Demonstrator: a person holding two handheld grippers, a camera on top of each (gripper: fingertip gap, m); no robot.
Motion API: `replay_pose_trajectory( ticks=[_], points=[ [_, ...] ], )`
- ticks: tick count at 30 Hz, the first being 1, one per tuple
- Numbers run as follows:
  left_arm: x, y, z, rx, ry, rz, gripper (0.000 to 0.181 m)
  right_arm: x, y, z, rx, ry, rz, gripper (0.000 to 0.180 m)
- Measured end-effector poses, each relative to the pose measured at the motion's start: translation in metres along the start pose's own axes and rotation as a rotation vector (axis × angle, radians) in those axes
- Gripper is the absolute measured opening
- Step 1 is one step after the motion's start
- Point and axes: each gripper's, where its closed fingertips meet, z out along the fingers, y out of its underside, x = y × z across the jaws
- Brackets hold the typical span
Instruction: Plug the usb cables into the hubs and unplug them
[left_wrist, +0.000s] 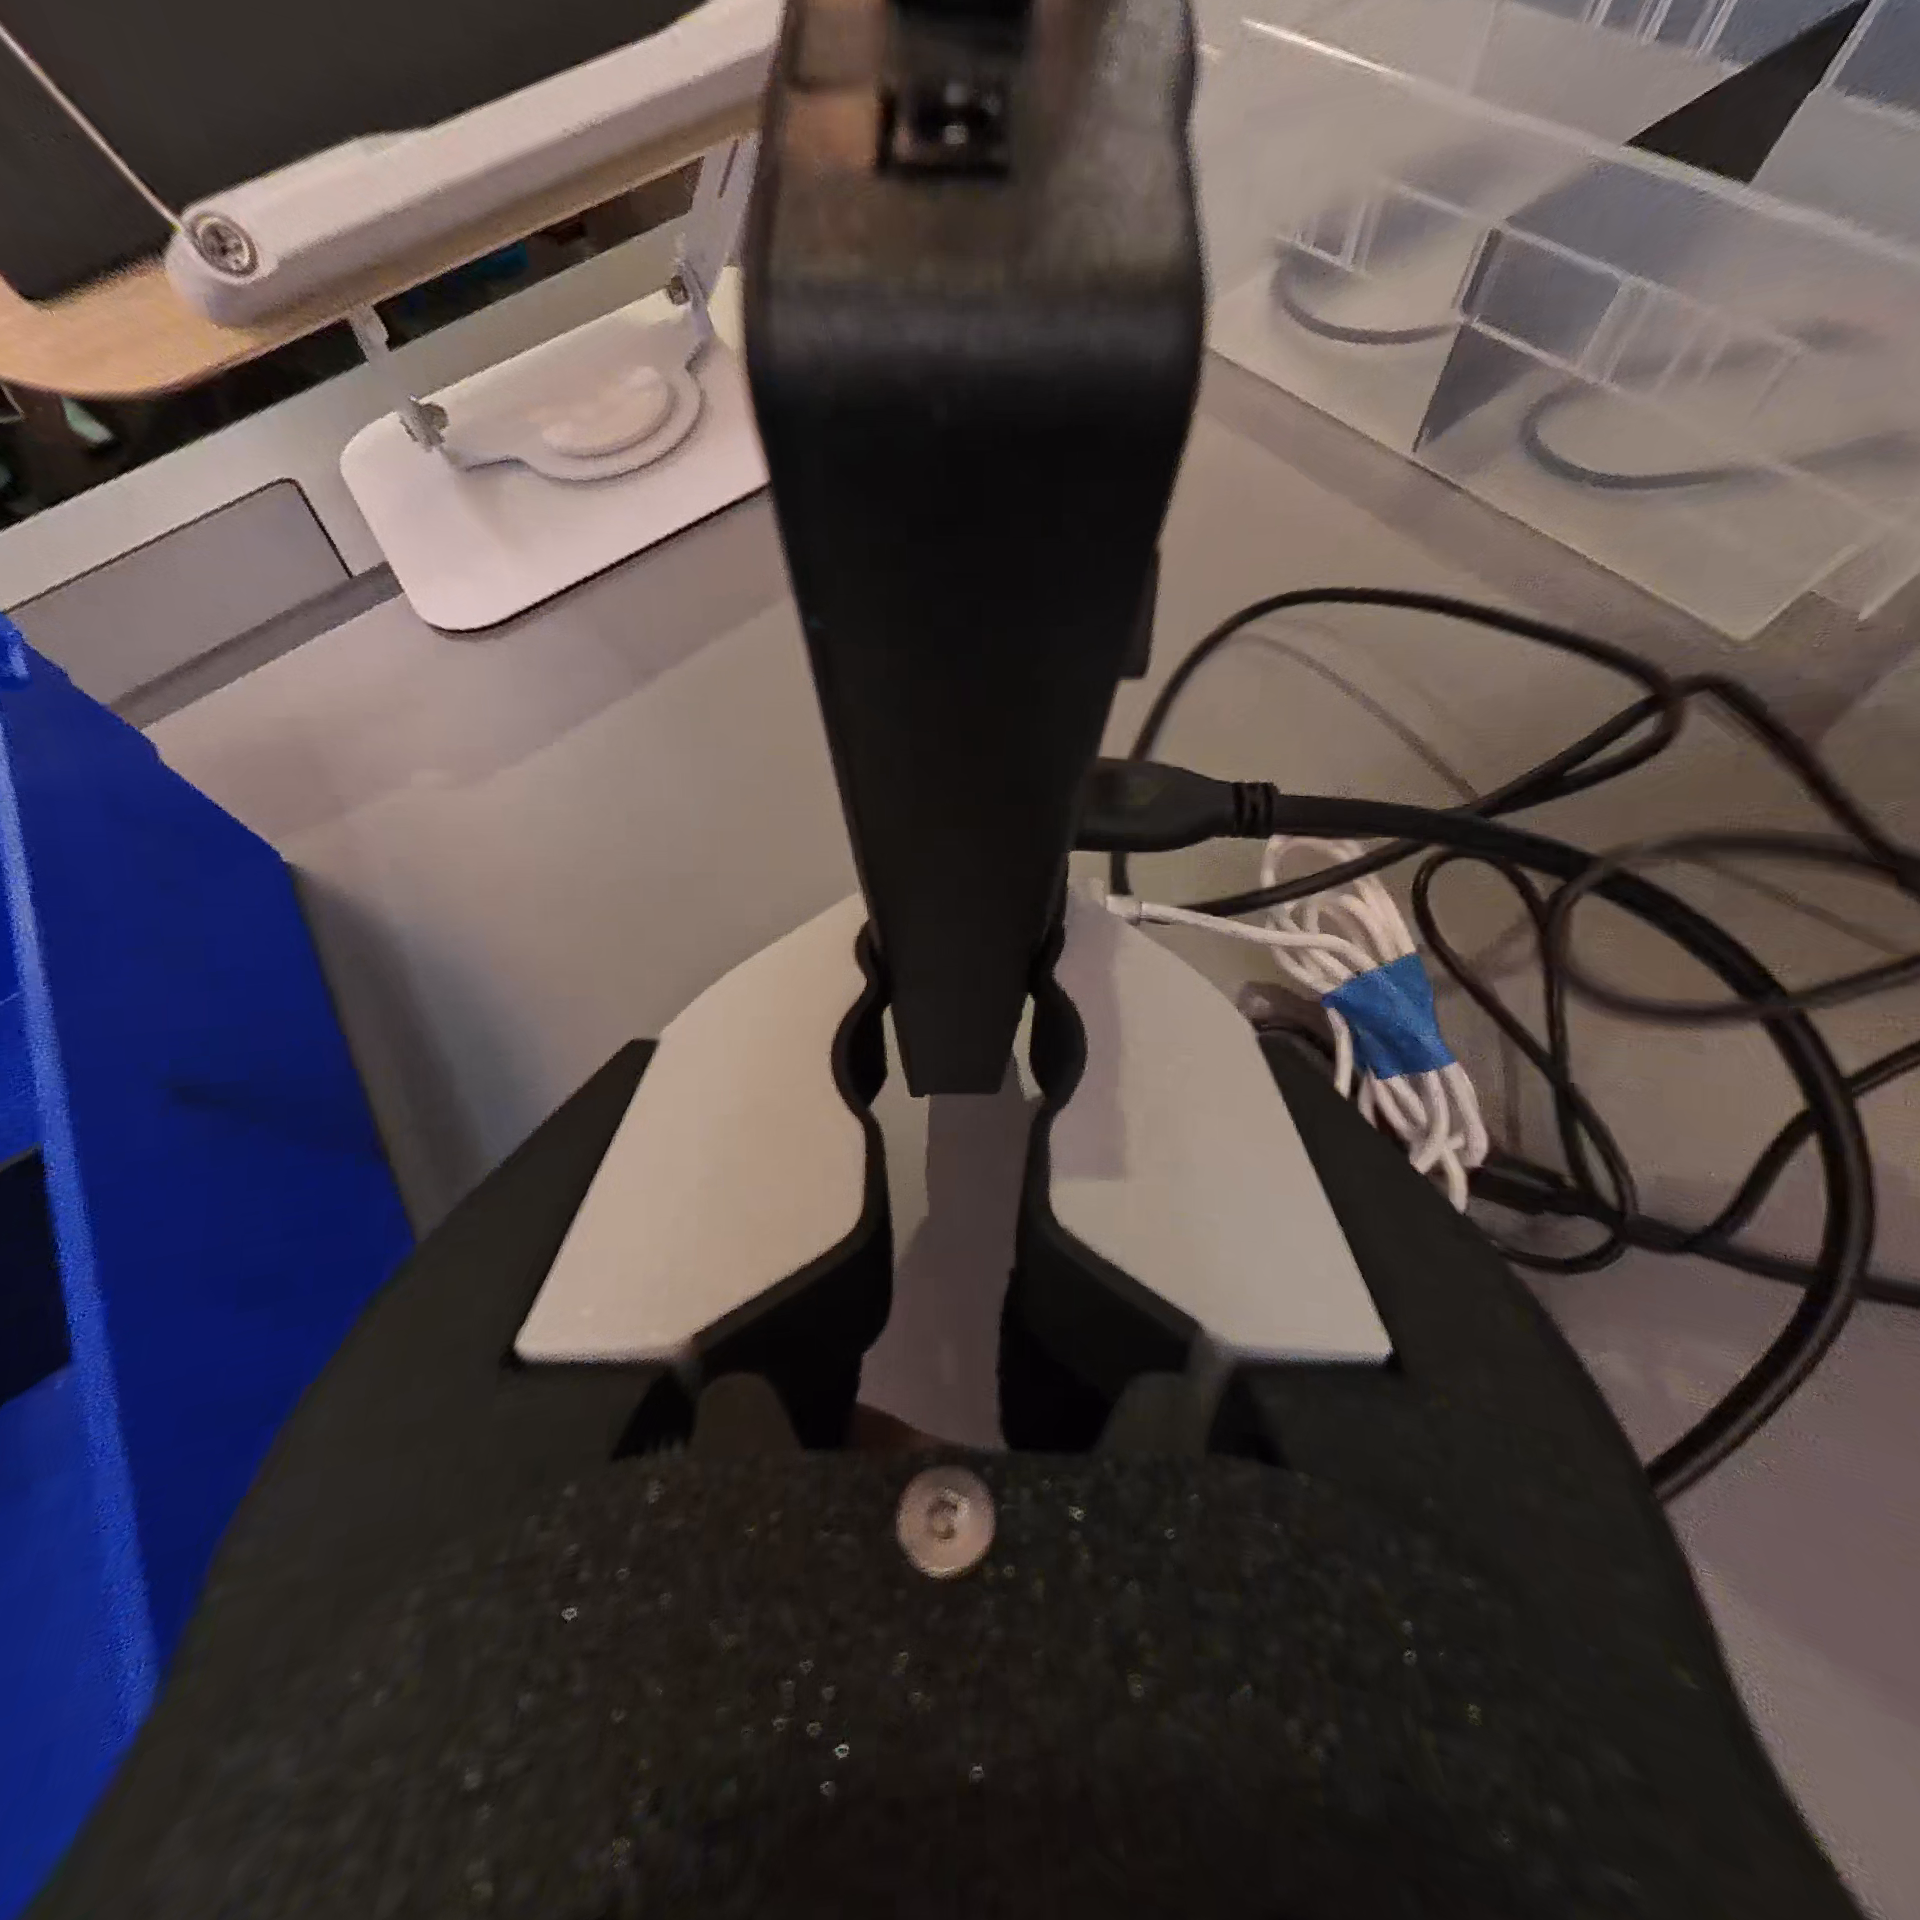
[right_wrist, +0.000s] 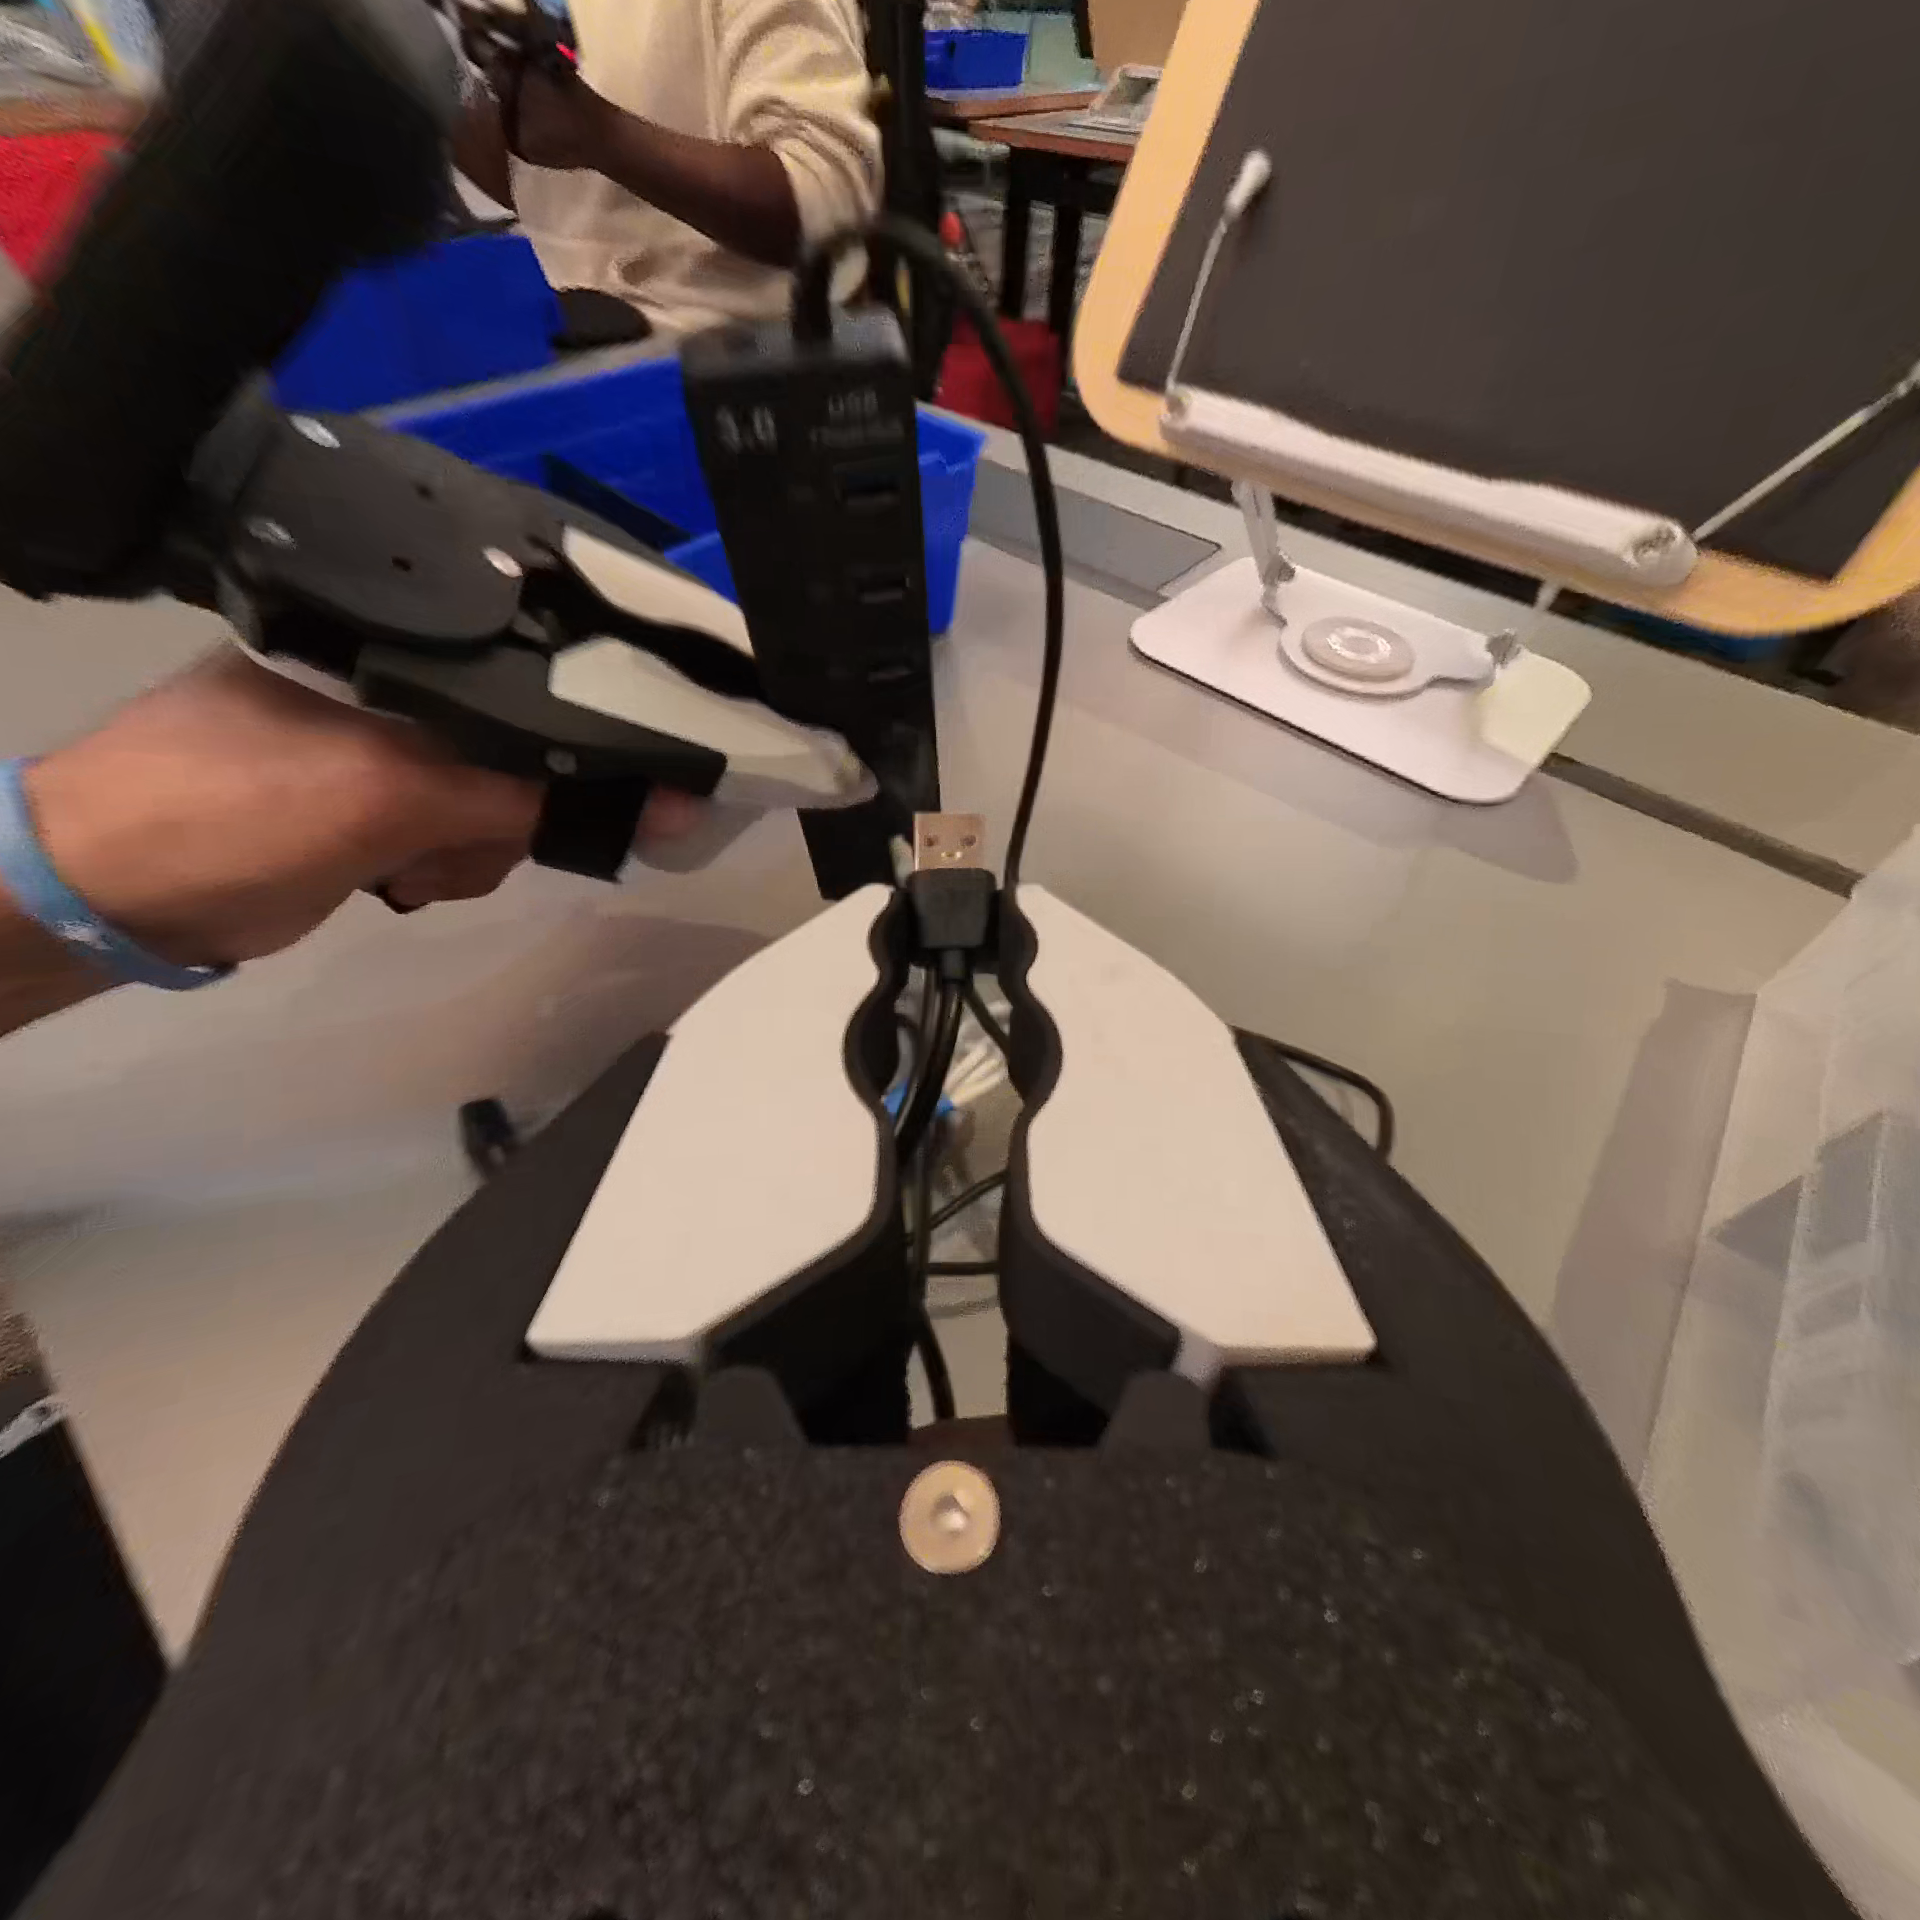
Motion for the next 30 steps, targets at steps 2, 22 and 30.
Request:
replay_pose_trajectory(
  ticks=[2,22,30],
  points=[
    [0.000,0.005,-0.002,0.011,-0.005,-0.022,0.023,-0.005,-0.022,-0.015,0.033,-0.099,0.007,0.016],
    [-0.014,0.020,-0.005,0.039,-0.022,-0.073,0.023,0.142,-0.264,-0.247,0.577,0.079,-0.154,0.016],
    [-0.002,0.017,-0.005,0.044,0.018,-0.075,0.023,0.228,-0.169,-0.168,0.175,0.211,-0.077,0.016]
  ],
)
